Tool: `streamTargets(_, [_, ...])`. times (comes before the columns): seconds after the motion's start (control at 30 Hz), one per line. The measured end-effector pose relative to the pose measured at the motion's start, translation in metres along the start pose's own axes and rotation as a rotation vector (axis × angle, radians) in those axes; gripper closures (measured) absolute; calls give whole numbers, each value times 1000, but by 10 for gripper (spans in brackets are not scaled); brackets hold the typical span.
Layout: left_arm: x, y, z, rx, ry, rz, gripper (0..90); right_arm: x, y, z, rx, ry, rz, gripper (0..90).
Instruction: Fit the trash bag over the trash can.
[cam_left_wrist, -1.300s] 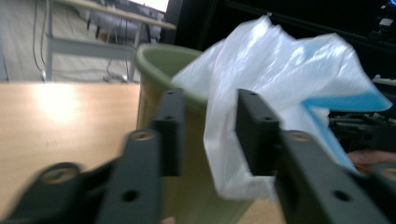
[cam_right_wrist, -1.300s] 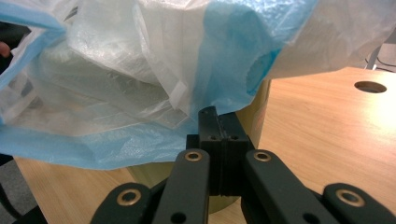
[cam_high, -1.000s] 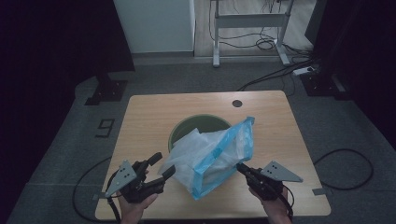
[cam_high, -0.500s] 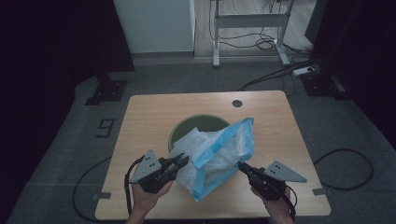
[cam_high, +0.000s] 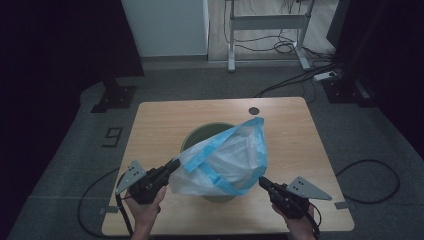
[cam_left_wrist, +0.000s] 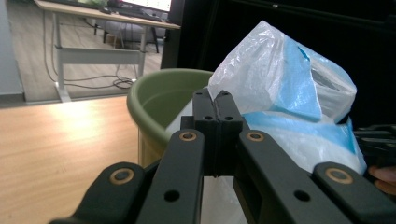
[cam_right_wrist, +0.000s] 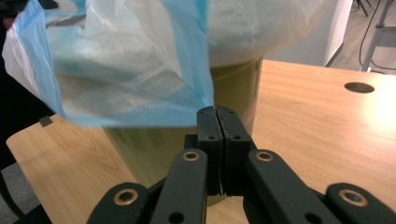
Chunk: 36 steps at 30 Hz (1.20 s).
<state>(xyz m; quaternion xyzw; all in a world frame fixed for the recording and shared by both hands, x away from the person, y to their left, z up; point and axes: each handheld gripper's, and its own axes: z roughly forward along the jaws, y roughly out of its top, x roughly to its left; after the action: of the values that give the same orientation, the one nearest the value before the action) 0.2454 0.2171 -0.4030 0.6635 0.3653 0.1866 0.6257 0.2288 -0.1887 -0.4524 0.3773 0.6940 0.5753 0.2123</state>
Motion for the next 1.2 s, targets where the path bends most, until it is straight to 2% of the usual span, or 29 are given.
streamTargets(0.03, [2,-3,-3,-7,-19,-6,899,0,-1,0,1,4,3,875])
streamTargets(0.1, [2,-6,-6,-4,-19,-1,899,0,-1,-1,-3,12,7,834])
streamTargets(0.17, [1,-8,-6,-2,-23,-1,898,1,2,-3,-22,8,7,741])
streamTargets(0.33, [-2,-8,-4,2,-33,3,898,6,20,-16,-113,-2,0,552])
streamTargets(0.47, [-2,-8,-1,3,-30,0,898,7,36,-16,-143,12,1,493])
streamTargets(0.57, [-2,-8,-1,2,-24,-3,899,7,43,-9,-147,25,-7,534])
streamTargets(0.6, [-1,-8,-1,3,-24,-3,899,7,47,-3,-152,50,-18,650])
streamTargets(0.63, [0,-8,-2,5,-16,4,899,7,48,4,-140,65,-22,808])
streamTargets(0.7, [3,-9,-5,5,-18,-4,899,8,46,6,-141,72,-15,886])
streamTargets(0.87, [12,-18,-14,17,-33,-37,900,10,26,1,-116,51,-26,889])
streamTargets(1.0, [17,-28,-21,32,-31,-53,900,2,10,-4,-74,18,-6,889])
streamTargets(1.1, [22,-34,-26,39,-51,-81,900,-4,2,-3,-47,2,15,889])
streamTargets(1.2, [26,-42,-30,68,-39,-80,900,-8,-5,-2,-29,-8,23,889])
